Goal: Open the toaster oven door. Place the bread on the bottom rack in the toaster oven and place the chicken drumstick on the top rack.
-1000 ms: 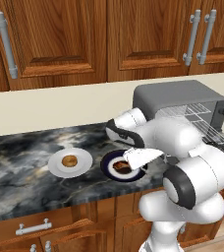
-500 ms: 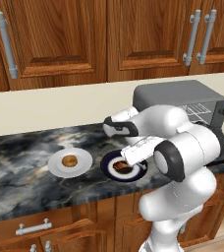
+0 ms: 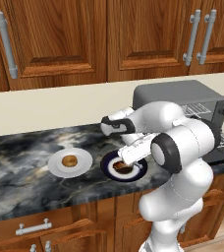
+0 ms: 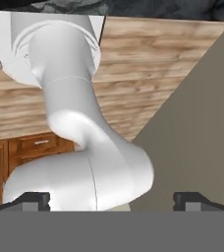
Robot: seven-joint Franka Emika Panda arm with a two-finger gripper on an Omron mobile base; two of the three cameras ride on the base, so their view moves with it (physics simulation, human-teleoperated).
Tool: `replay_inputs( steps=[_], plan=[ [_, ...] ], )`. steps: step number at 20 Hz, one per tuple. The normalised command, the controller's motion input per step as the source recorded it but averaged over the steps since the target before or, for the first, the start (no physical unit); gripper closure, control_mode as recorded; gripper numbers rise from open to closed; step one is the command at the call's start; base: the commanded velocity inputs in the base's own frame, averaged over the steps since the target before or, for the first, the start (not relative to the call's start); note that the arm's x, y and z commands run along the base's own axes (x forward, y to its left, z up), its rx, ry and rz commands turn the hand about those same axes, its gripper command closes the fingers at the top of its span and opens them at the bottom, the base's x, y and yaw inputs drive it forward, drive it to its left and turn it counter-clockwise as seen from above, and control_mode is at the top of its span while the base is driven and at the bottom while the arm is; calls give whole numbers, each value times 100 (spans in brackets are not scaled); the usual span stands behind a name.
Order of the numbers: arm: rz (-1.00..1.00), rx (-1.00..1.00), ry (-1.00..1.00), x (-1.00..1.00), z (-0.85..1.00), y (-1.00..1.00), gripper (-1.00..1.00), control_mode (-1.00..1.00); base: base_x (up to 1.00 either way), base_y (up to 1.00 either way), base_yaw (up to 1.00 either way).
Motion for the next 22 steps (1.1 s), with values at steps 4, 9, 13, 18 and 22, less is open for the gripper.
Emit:
replay_inputs(
  steps=[4,9,13,18,22],
  plan=[
    [-1,3,-11,-1,0,35,-100,-100,0,0,0],
    [0,0,-23,10,0,42,-100,-100,0,0,0],
    [0,0,-28,8,0,41,-100,-100,0,0,0],
    [0,0,-40,5,0,49,-100,-100,0,0,0],
    [-5,0,-30,28,0,48,-100,-100,0,0,0]
  ],
)
